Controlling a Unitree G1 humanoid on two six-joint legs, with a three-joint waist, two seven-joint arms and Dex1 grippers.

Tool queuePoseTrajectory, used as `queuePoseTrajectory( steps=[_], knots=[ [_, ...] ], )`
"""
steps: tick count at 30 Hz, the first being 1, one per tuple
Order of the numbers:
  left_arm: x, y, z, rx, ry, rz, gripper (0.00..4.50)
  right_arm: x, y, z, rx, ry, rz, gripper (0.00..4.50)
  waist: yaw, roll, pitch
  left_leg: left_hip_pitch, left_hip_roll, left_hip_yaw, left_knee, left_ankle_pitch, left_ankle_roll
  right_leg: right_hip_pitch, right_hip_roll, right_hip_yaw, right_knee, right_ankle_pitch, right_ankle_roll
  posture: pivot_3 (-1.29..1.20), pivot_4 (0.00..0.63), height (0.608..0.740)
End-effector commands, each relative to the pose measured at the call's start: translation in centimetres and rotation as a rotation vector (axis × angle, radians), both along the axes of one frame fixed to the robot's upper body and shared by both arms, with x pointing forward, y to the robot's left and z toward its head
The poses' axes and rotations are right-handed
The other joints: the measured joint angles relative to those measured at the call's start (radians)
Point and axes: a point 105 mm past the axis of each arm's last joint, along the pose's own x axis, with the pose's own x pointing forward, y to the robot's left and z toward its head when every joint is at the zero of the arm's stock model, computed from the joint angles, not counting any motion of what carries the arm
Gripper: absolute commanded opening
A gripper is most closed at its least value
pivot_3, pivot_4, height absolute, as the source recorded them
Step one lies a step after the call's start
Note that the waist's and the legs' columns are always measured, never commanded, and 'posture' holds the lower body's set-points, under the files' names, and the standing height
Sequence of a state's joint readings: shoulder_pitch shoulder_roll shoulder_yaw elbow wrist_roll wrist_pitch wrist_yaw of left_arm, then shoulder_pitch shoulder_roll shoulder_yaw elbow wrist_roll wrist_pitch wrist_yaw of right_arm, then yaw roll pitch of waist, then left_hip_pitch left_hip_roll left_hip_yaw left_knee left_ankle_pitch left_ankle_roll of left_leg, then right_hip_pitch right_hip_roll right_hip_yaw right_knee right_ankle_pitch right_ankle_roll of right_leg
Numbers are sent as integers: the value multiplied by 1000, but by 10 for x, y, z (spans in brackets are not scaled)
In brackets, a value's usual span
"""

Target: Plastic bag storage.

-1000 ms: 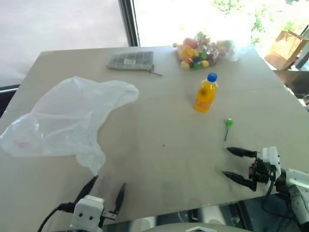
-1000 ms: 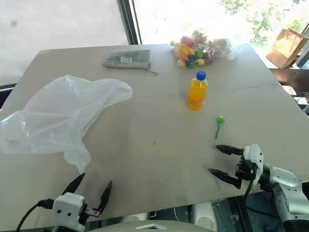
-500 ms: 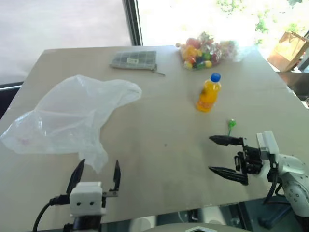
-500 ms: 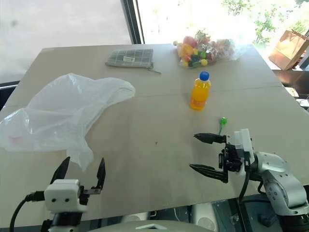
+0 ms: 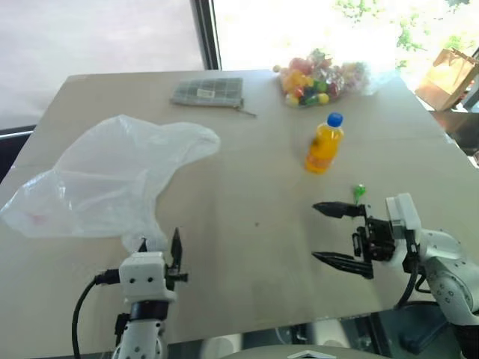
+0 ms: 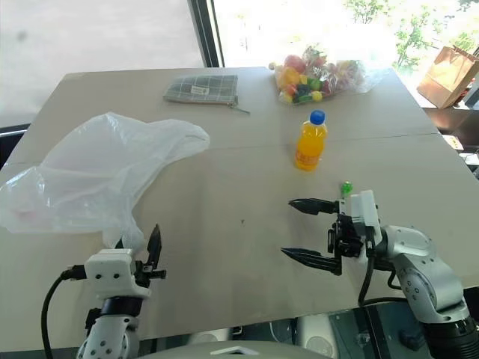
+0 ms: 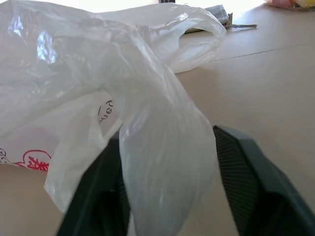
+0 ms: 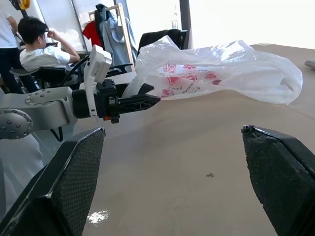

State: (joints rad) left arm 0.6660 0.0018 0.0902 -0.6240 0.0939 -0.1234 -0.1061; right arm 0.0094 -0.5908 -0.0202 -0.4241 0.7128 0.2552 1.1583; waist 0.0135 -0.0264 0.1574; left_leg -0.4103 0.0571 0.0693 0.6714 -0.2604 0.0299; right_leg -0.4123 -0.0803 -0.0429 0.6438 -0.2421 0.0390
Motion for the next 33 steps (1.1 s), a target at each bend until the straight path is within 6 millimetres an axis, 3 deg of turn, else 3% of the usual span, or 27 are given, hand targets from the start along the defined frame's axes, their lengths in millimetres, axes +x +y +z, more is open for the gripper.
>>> queuePoseTrajectory(
  steps=[1, 3, 6, 8, 14, 18, 25, 31, 33],
  knots=[
    [-1, 1, 9, 10, -44, -1, 925, 6, -5, 4, -3, -39, -55, 4500, 0, 0, 0, 0, 0, 0, 0, 0, 0, 0, 0, 0, 0, 0, 0, 0, 150, 740],
    [0, 3, 11, 9, -58, 5, 23, 21, -14, 5, 17, -47, -174, 4500, 0, 0, 0, 0, 0, 0, 1, 0, 0, 0, 0, 0, 1, 0, 0, 0, 150, 740],
    [2, 3, 13, 12, -71, 1, 23, 43, -32, 7, 65, -54, -367, 4500, 0, 0, 0, 0, 0, 0, 2, 0, 0, 0, 0, 0, 2, 0, 0, 0, 150, 740],
    [2, 3, 14, 18, -78, 3, 23, 54, -45, -3, 1, -30, -489, 4500, 0, 0, -1, -1, 0, 0, 3, 0, 0, 0, 0, 0, 2, 0, 0, 0, 150, 740],
    [2, 5, 17, 36, -94, 21, 23, 62, -71, -20, -56, 40, -676, 4500, 0, 1, -1, -1, 0, 0, 3, 0, 0, -1, 0, 0, 2, 1, 0, 0, 150, 740],
    [2, 2, 16, 41, -84, 21, 23, 72, -84, -45, -136, 140, -839, 4500, -2, 1, -1, -1, 0, 0, 3, 0, 0, -1, 0, 0, 3, 1, 0, 0, 150, 740],
    [4, -4, 24, 49, -90, 15, 23, 111, -96, -58, -85, 253, -1079, 4500, -7, 2, -2, -2, 0, 1, 5, 0, 0, -2, 0, 2, 7, 1, 0, 0, 150, 740],
    [2, -6, 29, 53, -88, -4, 23, 130, -97, -67, -96, 295, -1102, 4500, -5, 3, -2, -2, 0, 0, 7, 0, 0, -3, 0, 2, 11, 1, 0, 0, 150, 740],
    [2, -5, 31, 56, -92, -4, 0, 132, -97, -65, -78, 285, -1095, 3972, -6, 3, -2, -2, 0, 0, 7, 0, 0, -3, 0, 2, 11, 0, 0, 0, 150, 740]
  ],
)
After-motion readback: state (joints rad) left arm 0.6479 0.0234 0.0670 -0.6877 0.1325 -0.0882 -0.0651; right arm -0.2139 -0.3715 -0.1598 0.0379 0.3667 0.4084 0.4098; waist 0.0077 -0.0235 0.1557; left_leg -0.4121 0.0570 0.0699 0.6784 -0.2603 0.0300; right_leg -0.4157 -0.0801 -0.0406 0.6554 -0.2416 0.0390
